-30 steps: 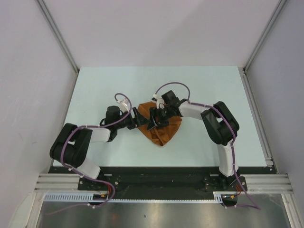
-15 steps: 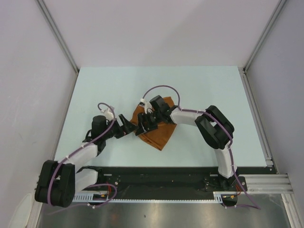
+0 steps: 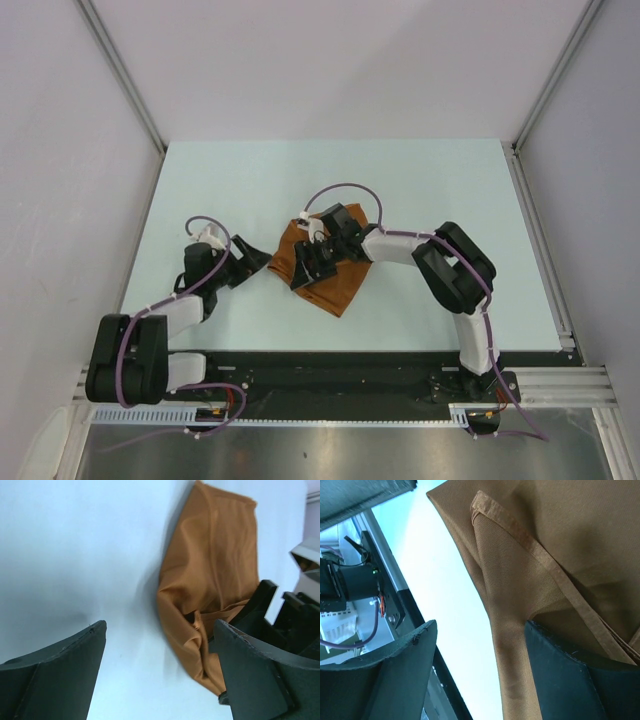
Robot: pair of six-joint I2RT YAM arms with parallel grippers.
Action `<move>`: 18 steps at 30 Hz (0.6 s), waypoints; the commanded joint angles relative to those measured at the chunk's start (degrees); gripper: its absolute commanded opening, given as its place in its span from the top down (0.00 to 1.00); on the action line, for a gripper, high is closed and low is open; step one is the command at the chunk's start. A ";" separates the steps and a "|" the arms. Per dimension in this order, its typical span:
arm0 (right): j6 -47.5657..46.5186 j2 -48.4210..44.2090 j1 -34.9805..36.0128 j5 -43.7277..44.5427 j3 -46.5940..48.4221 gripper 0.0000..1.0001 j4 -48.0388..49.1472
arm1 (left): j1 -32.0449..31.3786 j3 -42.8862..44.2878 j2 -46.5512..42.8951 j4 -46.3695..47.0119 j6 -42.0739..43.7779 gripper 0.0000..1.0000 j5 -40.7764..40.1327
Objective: Fold the napkin, place the utensils inside, and roll it up
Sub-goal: Roll the napkin with the utensil
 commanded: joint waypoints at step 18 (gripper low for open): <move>-2.42 -6.26 0.48 -0.88 0.38 0.25 -0.48 | -2.85 4.81 12.58 8.99 0.17 0.14 10.98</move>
